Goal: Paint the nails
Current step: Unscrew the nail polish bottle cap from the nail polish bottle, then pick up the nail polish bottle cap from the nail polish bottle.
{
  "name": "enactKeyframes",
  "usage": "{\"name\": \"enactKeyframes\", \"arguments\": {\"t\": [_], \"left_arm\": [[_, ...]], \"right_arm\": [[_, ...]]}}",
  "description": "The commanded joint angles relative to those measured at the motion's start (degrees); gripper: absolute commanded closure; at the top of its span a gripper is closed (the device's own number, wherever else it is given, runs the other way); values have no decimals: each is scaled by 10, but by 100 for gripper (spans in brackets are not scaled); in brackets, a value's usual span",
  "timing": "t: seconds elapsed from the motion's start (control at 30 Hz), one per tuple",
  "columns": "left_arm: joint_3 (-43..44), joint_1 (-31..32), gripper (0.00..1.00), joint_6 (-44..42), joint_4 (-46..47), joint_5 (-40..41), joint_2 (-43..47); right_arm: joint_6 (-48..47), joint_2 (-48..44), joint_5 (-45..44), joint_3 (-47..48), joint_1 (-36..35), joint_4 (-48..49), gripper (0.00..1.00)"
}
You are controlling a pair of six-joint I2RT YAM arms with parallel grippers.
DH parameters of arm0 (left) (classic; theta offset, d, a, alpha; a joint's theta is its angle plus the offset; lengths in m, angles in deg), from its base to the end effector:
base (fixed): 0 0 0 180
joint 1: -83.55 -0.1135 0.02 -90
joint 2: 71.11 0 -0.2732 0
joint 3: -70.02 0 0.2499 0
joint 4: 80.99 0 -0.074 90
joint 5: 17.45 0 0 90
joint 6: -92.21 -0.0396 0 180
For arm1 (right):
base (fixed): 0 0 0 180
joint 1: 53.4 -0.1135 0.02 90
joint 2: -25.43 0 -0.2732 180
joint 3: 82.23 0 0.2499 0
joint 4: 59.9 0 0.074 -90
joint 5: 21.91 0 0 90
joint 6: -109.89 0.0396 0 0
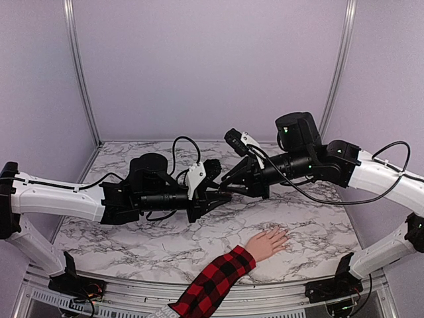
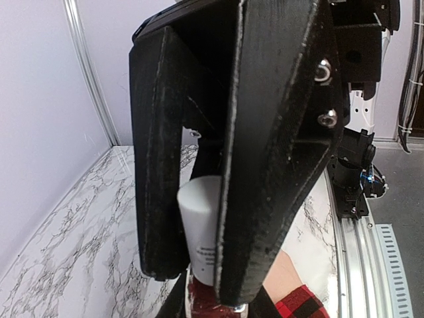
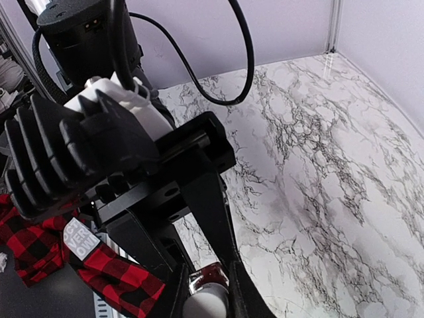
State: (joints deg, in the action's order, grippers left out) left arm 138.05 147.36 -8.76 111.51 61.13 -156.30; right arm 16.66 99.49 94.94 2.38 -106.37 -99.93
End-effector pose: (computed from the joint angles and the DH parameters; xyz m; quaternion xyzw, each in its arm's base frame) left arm 0.1467 -0.3160 0.3028 0.4978 0.5403 -0.3656 0.5714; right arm 0.1579 0.2389 0.3681 -0.4989 0.6860 0.3881 0.3604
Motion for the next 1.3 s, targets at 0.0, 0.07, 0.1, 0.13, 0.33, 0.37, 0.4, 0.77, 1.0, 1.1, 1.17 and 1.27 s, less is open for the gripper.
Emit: {"name": "enactKeyframes", "arguments": {"t": [0.0, 0.07, 0.1, 0.13, 0.33, 0.37, 0.4, 0.77, 1.0, 1.1, 1.17, 1.27], "left_arm": [[-7, 1, 100, -4, -1, 5, 0], [-7, 1, 100, -4, -1, 5, -1], [-7, 1, 100, -4, -1, 5, -1], [-7, 1, 100, -3, -1, 5, -2], [-7, 0, 100, -5, -1, 9, -8], [-6, 0, 100, -4, -1, 9, -9], [-6, -1, 100, -4, -1, 8, -10], [2, -14, 100, 22, -2, -11, -19], [3, -14, 100, 23, -1, -21, -15], [2, -14, 100, 21, -1, -27, -14], [0, -14, 100, 20, -1, -28, -14], [-2, -14, 100, 19, -1, -30, -14]], "right_arm": [[-3, -9, -2, 23, -1, -3, 83], [-4, -11, 0, 23, -1, -3, 88], [-4, -12, 2, 23, -1, -2, 89], [-4, -14, 2, 23, -1, -2, 90], [-13, -21, 9, 23, -1, 2, 97], [-14, -22, 10, 22, 0, 2, 98], [-17, -24, 11, 22, -1, 3, 98], [-32, -38, 3, 16, -1, 5, 100], [-35, -36, -7, 13, -1, 4, 100], [-35, -40, -13, 12, -1, 6, 100], [-34, -43, -13, 13, -1, 8, 100], [-33, -51, -10, 13, -1, 15, 100]]}}
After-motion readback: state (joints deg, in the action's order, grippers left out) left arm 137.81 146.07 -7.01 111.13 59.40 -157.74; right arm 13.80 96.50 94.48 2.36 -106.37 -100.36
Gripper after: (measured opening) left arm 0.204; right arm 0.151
